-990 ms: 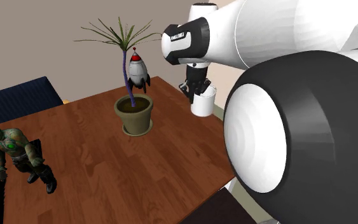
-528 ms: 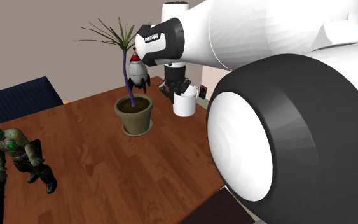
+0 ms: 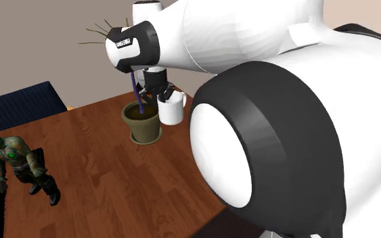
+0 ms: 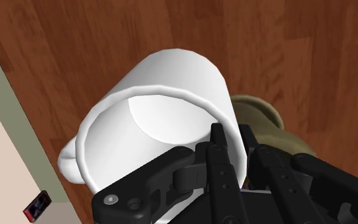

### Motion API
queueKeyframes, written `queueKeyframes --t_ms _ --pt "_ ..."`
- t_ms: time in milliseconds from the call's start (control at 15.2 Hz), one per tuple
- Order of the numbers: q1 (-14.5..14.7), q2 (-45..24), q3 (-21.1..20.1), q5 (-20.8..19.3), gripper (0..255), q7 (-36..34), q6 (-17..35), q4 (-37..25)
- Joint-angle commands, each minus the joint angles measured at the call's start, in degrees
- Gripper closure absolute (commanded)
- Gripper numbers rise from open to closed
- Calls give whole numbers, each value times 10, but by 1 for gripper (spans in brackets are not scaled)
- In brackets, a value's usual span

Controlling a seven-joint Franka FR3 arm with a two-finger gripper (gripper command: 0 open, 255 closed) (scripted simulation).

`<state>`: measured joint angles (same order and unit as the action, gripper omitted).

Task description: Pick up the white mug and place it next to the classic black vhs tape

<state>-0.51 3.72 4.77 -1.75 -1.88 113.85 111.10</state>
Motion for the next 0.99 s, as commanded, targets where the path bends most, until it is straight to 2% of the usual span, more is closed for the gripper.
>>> queueKeyframes --t_ms 0,462,924 --pt "12 -22 -14 -1 255 -28 -2 -24" --pt "54 -103 -53 -10 255 -110 -26 -126" --pt "100 -210 -80 -26 255 -183 -71 -274"
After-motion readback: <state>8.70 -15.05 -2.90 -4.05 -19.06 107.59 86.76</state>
